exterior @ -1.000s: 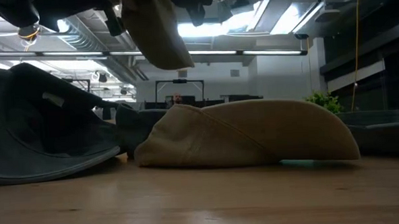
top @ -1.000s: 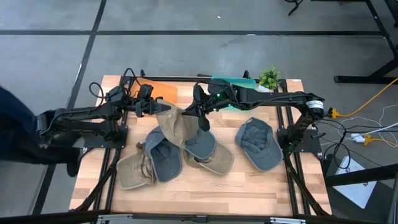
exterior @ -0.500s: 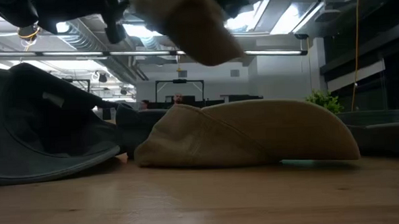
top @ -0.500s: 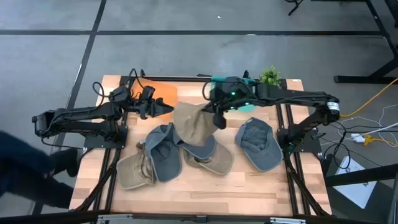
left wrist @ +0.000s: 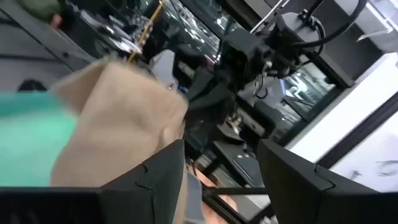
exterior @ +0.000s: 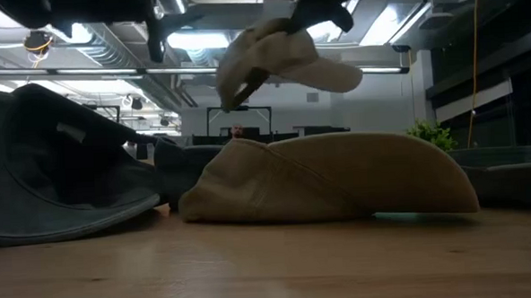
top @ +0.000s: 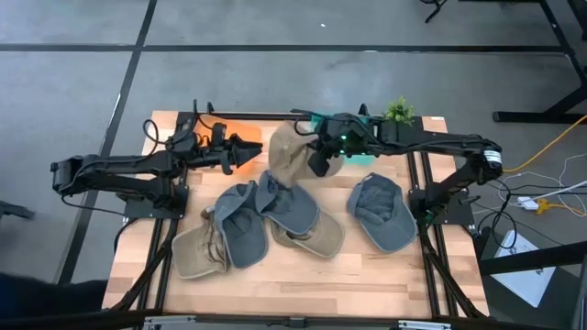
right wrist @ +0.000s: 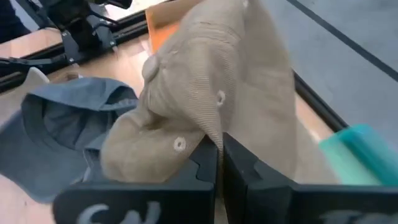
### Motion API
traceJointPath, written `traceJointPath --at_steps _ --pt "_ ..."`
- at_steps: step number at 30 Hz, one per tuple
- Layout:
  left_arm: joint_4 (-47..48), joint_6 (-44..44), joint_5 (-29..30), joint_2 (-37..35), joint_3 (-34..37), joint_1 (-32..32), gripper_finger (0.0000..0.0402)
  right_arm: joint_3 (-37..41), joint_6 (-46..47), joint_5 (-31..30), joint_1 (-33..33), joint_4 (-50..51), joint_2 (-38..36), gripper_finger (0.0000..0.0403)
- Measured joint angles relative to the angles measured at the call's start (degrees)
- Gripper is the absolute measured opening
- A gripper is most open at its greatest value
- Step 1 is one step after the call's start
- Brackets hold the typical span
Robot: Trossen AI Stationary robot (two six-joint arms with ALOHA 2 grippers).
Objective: Pick & Place hat
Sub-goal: Put the top brown cap into the green bin
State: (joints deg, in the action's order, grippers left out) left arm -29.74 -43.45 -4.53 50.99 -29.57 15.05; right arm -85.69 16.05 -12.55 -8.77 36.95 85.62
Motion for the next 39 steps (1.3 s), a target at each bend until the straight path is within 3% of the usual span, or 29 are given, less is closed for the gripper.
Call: traceJointPath --at_steps 11,30,34,39 --pt "18.18 6.16 6.69 10.75 -10.88 -2.69 0.0199 0.00 -1.06 3.74 -0.07 -7.11 2.74 0.0008" --pt "16.98 8.07 6.57 18.06 -15.29 -2.65 0.0196 0.00 0.33 4.78 -0.07 -9.35 2.81 0.0008" --pt "16.72 8.27 7.59 18.04 -15.29 -2.59 0.0162 0.00 0.71 4.81 -0.07 -9.45 2.81 0.0008" --pt "16.72 8.82 7.64 18.04 -15.29 -2.59 0.0063 0.00 0.71 4.89 -0.07 -9.53 2.81 0.0008"
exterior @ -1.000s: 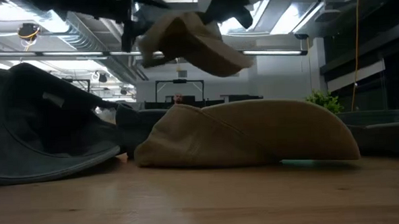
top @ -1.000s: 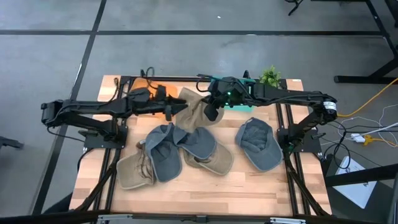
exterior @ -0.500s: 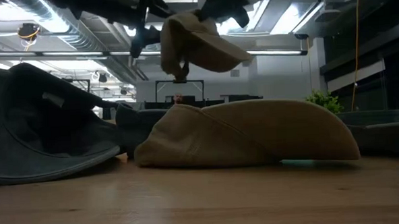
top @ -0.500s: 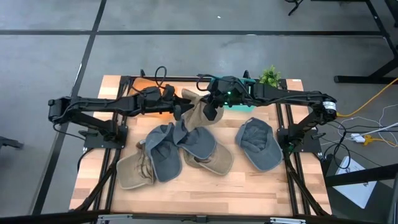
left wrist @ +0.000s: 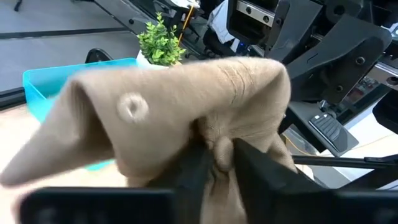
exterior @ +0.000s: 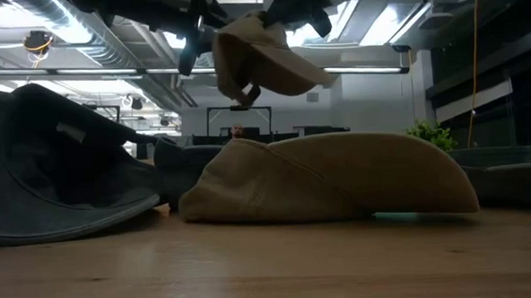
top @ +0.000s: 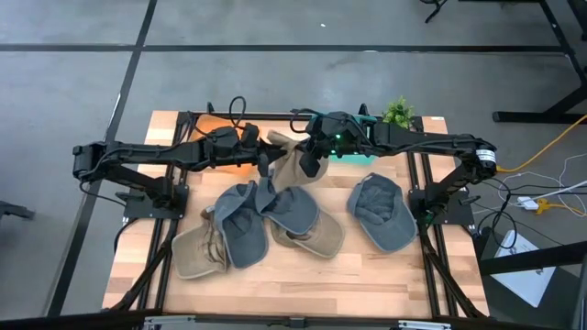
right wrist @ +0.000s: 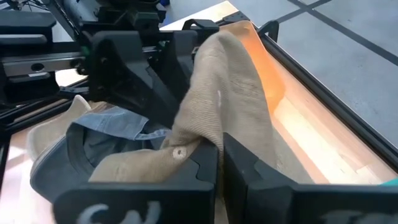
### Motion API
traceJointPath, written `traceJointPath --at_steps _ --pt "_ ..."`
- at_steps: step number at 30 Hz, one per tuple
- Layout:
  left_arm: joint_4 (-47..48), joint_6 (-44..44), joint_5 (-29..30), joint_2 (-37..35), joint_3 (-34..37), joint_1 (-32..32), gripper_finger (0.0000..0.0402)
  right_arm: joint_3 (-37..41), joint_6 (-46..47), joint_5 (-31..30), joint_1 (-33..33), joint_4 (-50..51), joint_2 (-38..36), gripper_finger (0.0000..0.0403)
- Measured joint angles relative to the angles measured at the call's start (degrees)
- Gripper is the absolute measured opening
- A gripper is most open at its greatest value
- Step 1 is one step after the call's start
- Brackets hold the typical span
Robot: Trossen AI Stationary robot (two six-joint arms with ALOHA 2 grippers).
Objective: Pick & Place hat
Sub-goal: Put the top brown cap into the green bin
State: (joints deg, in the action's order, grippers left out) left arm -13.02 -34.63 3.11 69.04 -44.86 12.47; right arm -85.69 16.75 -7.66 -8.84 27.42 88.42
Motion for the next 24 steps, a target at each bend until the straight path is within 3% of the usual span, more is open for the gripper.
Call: traceJointPath --at_steps 3,14,24 --pt "0.02 0.37 0.00 0.00 0.00 0.00 0.0022 0.00 -0.01 0.35 0.00 0.04 0.00 0.0008" --pt "2.05 -0.50 -8.05 -4.01 0.00 0.12 0.0022 0.00 -3.72 0.66 0.00 3.84 0.00 0.0008" --pt "5.02 -0.68 -16.98 -11.86 0.02 2.16 0.0022 -0.13 -10.11 8.01 0.08 3.19 -0.09 0.0025"
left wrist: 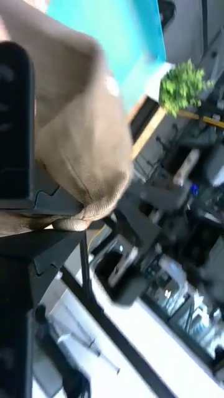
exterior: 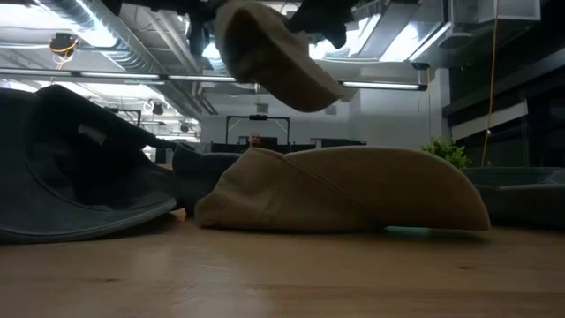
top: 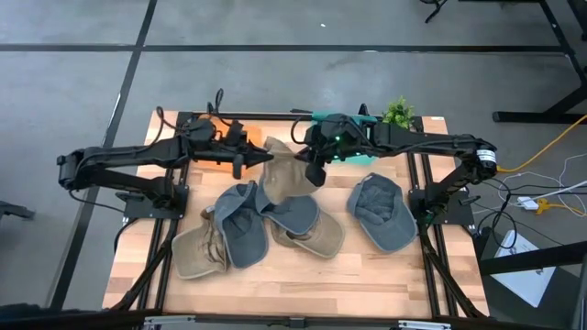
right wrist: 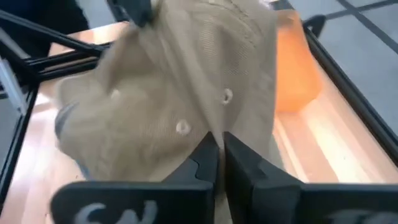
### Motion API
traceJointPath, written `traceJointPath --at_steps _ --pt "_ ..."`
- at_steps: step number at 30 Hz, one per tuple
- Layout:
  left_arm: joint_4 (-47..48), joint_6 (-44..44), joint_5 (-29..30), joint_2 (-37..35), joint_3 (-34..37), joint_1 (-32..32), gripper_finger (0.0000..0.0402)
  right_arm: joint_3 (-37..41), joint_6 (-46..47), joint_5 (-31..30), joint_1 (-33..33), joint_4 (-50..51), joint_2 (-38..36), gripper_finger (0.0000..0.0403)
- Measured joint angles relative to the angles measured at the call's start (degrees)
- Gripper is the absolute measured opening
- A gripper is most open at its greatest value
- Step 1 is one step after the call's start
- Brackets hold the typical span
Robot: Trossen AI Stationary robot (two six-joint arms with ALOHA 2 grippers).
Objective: Pick & Place hat
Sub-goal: Put the top brown cap into the green bin
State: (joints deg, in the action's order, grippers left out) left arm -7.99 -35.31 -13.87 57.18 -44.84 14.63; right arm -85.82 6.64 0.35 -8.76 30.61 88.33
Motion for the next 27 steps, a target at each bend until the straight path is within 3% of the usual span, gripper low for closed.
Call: traceJointPath --at_steps 7,17,27 --pt "-0.41 -0.11 -7.85 -2.11 0.00 1.66 0.0022 0.04 -1.55 2.74 -0.63 2.05 -0.04 0.0094" --pt "-0.30 -2.64 -10.98 -2.37 0.00 2.78 0.0022 0.07 -2.32 8.69 -2.28 10.32 -0.06 0.0205" --pt "3.17 -4.68 -10.40 -2.33 0.00 2.78 0.0022 0.13 -4.48 8.25 -2.29 11.65 -1.44 0.0221"
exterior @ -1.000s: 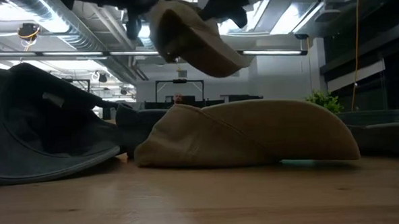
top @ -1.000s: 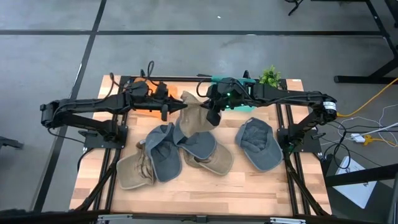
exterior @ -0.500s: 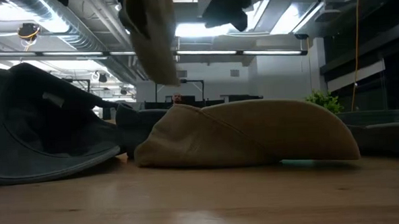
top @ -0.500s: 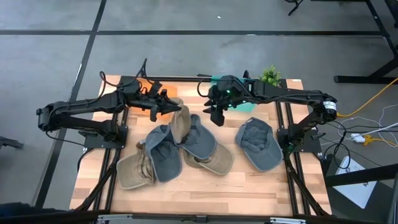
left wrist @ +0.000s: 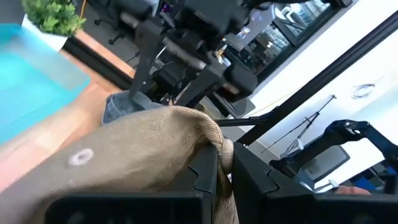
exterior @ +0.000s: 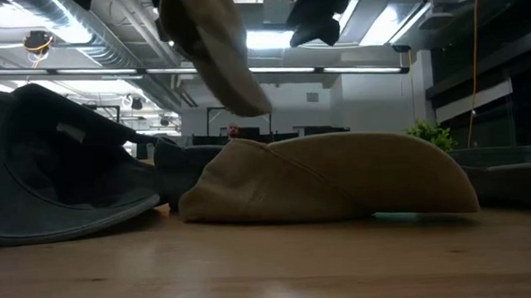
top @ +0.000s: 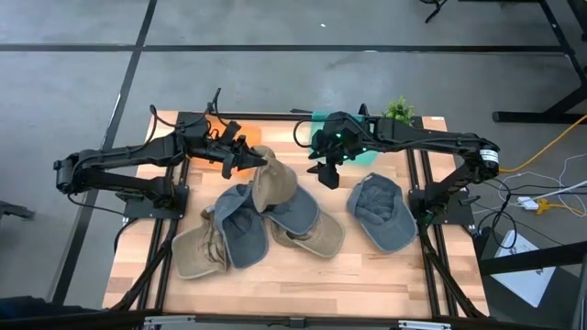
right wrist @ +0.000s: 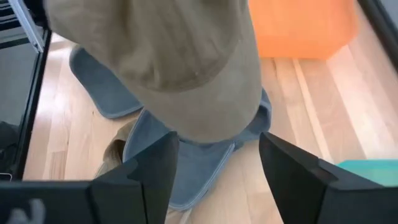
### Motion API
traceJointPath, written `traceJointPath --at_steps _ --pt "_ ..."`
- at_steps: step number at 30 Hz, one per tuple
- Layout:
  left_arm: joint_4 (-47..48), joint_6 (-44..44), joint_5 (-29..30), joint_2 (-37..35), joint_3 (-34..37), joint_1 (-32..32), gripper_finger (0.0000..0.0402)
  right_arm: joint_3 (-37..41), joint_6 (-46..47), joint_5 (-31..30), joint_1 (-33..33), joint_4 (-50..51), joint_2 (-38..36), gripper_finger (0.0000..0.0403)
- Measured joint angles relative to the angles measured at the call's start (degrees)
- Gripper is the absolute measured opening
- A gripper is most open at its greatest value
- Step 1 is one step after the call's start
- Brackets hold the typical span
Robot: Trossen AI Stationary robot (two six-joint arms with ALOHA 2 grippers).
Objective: Pick & Place hat
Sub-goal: Put the top brown cap into the green bin
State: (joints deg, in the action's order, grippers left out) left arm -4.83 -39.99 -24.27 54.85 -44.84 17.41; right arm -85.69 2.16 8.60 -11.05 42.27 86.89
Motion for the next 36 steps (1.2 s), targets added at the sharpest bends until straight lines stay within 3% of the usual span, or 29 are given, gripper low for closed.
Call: traceJointPath --at_steps 17,21,25,30,36 --pt "0.33 -4.07 2.75 0.02 0.00 -0.41 0.0023 0.04 -5.89 -1.94 0.02 3.42 -5.11 0.0205" --pt "-0.08 -4.26 2.80 0.04 0.00 -1.42 0.0023 3.64 -5.56 -0.91 0.02 1.14 -6.78 0.0205" --pt "-0.08 -4.16 3.96 0.04 0.00 -2.75 0.0023 11.39 -1.32 -0.49 0.02 -6.31 -10.95 0.0205" --pt "-0.10 -0.11 7.28 0.04 0.00 -4.54 0.0023 22.58 10.24 5.31 0.19 -21.16 -16.57 0.0205" --pt "-3.22 3.54 11.85 0.07 0.00 -5.77 0.0024 33.53 22.38 8.11 1.54 -37.90 -18.04 0.0205"
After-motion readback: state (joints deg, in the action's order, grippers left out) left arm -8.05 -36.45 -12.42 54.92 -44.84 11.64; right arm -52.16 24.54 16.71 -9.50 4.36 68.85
